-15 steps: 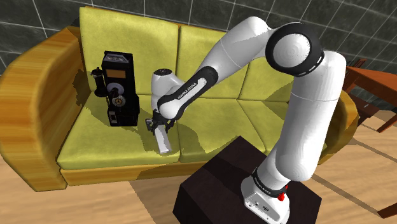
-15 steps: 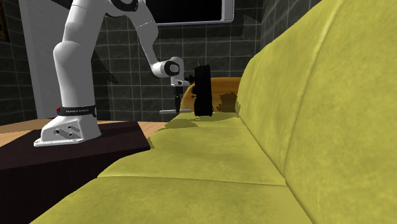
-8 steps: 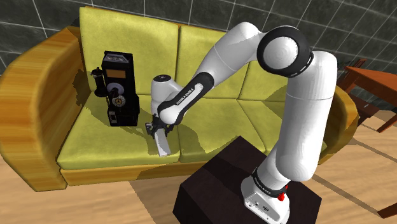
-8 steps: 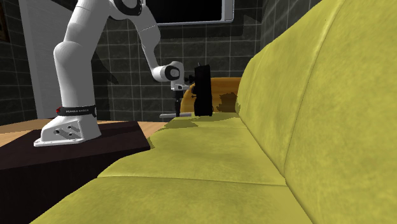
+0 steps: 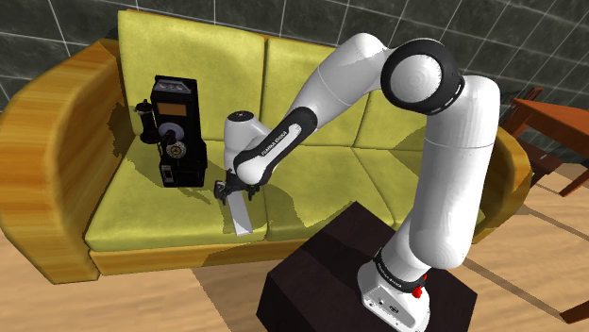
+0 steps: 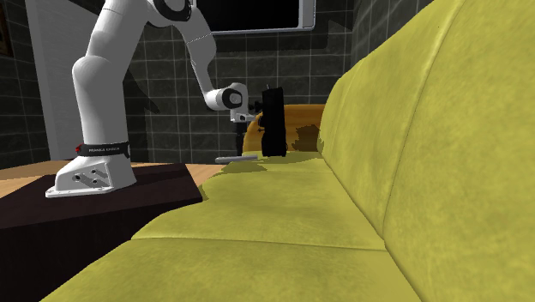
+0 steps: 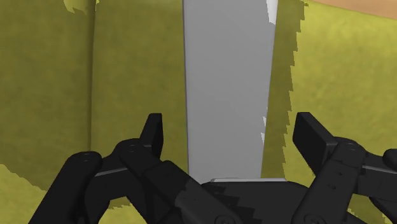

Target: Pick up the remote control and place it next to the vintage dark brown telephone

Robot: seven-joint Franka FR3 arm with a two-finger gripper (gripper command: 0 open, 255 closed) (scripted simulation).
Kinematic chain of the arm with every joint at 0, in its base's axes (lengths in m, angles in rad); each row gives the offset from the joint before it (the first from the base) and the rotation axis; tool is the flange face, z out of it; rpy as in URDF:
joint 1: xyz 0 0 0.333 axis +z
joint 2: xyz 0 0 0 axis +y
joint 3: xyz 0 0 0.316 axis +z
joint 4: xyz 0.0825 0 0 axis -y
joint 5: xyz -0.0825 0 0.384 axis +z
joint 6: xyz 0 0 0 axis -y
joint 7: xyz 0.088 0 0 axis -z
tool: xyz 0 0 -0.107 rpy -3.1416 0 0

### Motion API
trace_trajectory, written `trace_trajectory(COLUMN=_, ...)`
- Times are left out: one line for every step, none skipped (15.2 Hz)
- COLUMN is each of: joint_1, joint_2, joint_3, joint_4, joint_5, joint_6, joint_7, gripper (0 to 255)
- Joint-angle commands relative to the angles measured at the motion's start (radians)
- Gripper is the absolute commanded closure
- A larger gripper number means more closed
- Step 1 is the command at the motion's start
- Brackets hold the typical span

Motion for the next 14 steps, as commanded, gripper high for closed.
trace_trajectory(joint_1=0.0, joint_2=0.0, joint_3=0.0, joint_4=0.0, joint_5=0.0, joint_6=0.0, joint_7=0.0, gripper=0)
trace_trajectory(joint_1=0.0, joint_2=0.0, joint_3=0.0, joint_4=0.0, joint_5=0.0, joint_6=0.0, joint_7=0.0, gripper=0)
trace_trajectory(joint_1=-0.006, joint_2=-0.03, joint_3=0.008, joint_4=-0.002, joint_5=0.012, joint_6=-0.027, joint_7=-0.008, gripper=0)
trace_trajectory(joint_1=-0.011, joint_2=-0.059, joint_3=0.016, joint_4=-0.003, joint_5=0.023, joint_6=-0.055, joint_7=-0.016, gripper=0)
trace_trajectory(joint_1=-0.016, joint_2=-0.088, joint_3=0.023, joint_4=-0.003, joint_5=0.035, joint_6=-0.083, joint_7=-0.025, gripper=0)
trace_trajectory(joint_1=-0.019, joint_2=-0.11, joint_3=0.028, joint_4=-0.002, joint_5=0.044, joint_6=-0.106, joint_7=-0.031, gripper=0)
trace_trajectory(joint_1=-0.018, joint_2=-0.11, joint_3=0.028, joint_4=-0.002, joint_5=0.045, joint_6=-0.106, joint_7=-0.031, gripper=0)
trace_trajectory(joint_1=-0.018, joint_2=-0.11, joint_3=0.028, joint_4=-0.002, joint_5=0.045, joint_6=-0.106, joint_7=-0.031, gripper=0)
trace_trajectory(joint_1=-0.018, joint_2=-0.11, joint_3=0.028, joint_4=-0.002, joint_5=0.045, joint_6=-0.106, joint_7=-0.031, gripper=0)
trace_trajectory(joint_1=-0.018, joint_2=-0.11, joint_3=0.028, joint_4=-0.002, joint_5=0.045, joint_6=-0.106, joint_7=-0.031, gripper=0)
trace_trajectory(joint_1=-0.018, joint_2=-0.11, joint_3=0.028, joint_4=-0.002, joint_5=0.045, joint_6=-0.106, joint_7=-0.031, gripper=0)
trace_trajectory(joint_1=-0.018, joint_2=-0.11, joint_3=0.028, joint_4=-0.002, joint_5=0.045, joint_6=-0.106, joint_7=-0.031, gripper=0)
trace_trajectory(joint_1=-0.018, joint_2=-0.11, joint_3=0.028, joint_4=-0.002, joint_5=0.045, joint_6=-0.106, joint_7=-0.031, gripper=0)
trace_trajectory(joint_1=-0.018, joint_2=-0.11, joint_3=0.028, joint_4=-0.002, joint_5=0.045, joint_6=-0.106, joint_7=-0.031, gripper=0)
